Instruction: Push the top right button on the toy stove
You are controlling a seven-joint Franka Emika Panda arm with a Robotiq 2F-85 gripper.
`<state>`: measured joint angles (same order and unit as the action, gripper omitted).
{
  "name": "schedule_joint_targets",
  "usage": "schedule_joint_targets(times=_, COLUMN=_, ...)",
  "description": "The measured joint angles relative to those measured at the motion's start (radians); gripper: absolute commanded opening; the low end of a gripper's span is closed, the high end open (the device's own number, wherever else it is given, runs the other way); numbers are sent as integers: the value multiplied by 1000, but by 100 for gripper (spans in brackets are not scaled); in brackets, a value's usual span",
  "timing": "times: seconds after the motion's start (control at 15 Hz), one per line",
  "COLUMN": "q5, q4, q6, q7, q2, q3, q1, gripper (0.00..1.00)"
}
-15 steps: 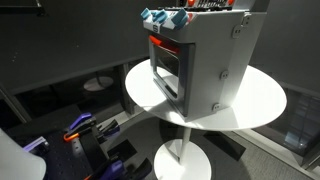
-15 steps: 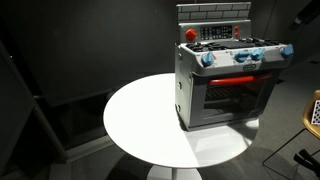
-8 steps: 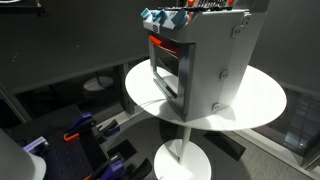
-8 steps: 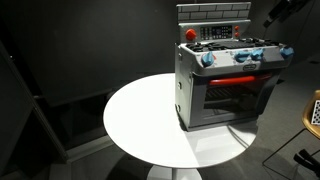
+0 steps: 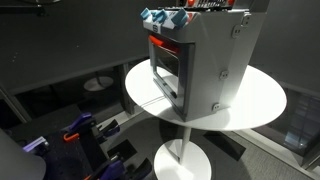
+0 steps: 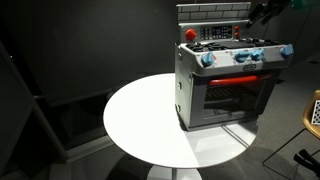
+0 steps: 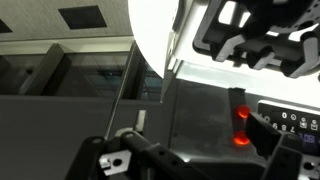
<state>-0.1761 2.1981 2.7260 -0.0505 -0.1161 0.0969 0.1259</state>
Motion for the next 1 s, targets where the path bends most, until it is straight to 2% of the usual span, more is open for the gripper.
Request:
schedule_joint_targets(times=0.47, q5=0, q4=-91, q6=0, q7=-21, q2=94, q3=-7, q1=-10, gripper=100)
schedule_joint_targets(times=1.0, q5=0, q4=-126, q6=-3, q7=-26, q2=126, q3=-8, q1=-17, gripper=100)
